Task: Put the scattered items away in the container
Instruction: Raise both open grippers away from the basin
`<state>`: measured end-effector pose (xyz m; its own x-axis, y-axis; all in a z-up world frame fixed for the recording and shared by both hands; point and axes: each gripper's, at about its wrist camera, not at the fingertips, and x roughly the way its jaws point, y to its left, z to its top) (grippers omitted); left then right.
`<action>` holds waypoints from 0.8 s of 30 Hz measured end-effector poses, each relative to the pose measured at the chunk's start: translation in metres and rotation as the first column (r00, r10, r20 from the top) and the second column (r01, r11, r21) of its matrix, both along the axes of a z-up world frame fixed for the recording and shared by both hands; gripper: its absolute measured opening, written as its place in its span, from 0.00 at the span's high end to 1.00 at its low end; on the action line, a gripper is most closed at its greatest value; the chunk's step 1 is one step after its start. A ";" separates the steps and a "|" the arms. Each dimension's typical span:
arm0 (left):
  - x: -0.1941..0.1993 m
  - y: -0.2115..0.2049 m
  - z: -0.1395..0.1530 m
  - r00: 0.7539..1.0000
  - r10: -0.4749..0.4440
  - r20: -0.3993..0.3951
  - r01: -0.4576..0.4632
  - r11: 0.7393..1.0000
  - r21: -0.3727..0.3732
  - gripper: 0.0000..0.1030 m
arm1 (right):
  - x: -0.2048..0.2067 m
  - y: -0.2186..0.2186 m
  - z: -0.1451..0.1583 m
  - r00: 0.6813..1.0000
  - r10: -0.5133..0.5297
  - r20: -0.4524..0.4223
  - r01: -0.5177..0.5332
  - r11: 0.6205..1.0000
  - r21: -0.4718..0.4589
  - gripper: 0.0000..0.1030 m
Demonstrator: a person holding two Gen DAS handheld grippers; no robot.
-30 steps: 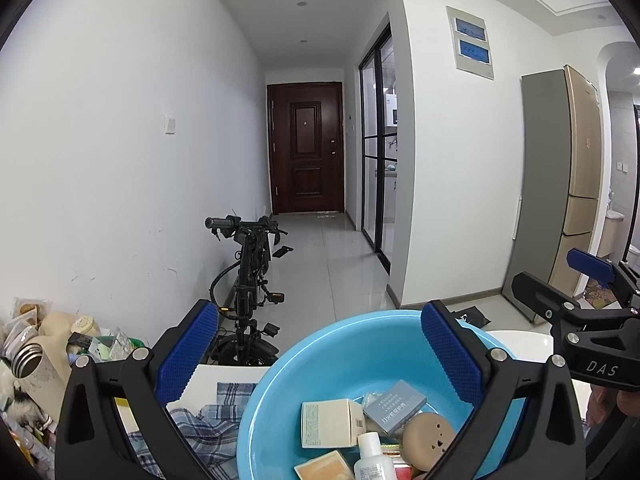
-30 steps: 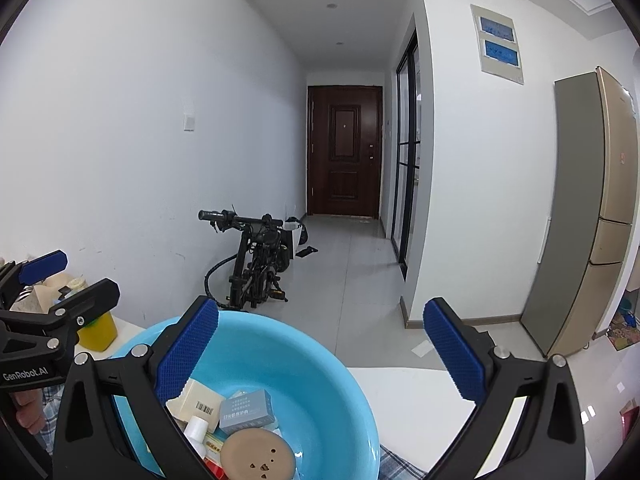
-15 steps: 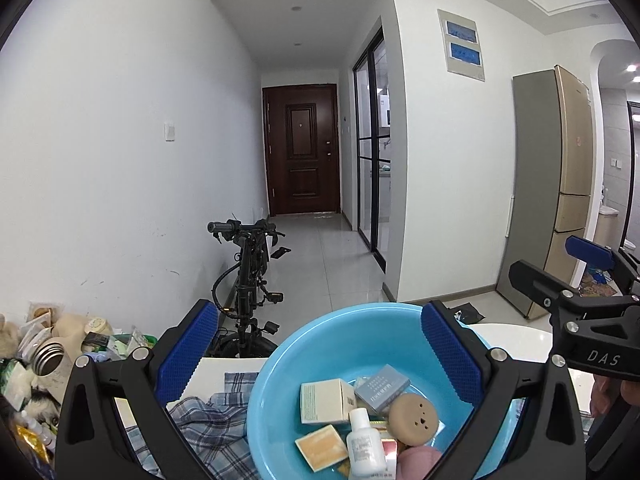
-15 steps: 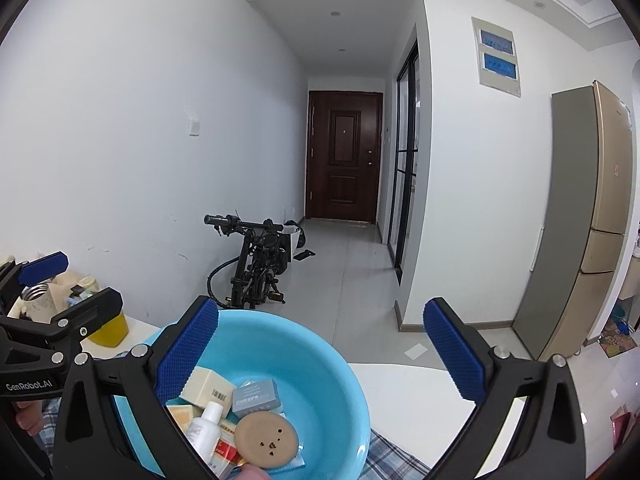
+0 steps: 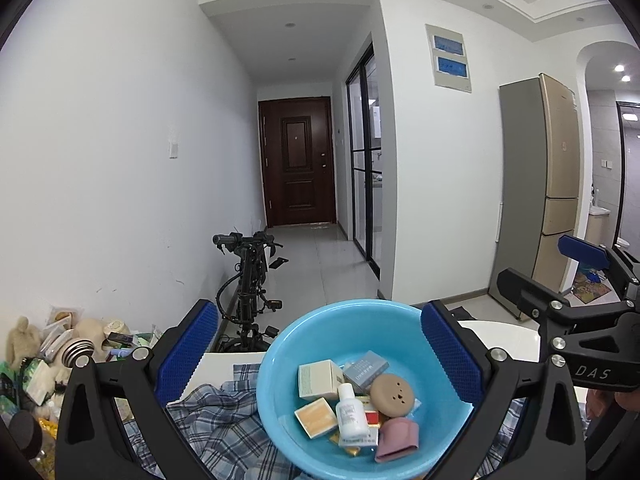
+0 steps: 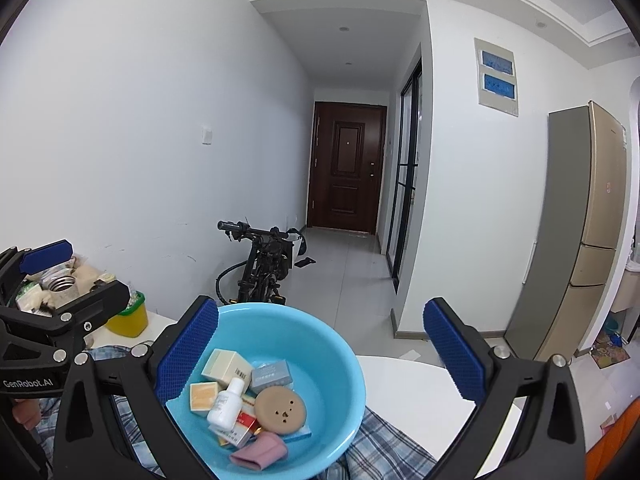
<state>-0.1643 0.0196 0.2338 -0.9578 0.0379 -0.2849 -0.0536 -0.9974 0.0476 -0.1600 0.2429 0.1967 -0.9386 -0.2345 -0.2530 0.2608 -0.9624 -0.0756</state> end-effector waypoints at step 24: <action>0.129 0.002 0.012 0.999 0.006 -0.052 -0.006 1.000 0.015 0.00 | 0.113 0.020 0.010 0.999 0.009 -0.034 -0.009 1.000 -0.013 0.01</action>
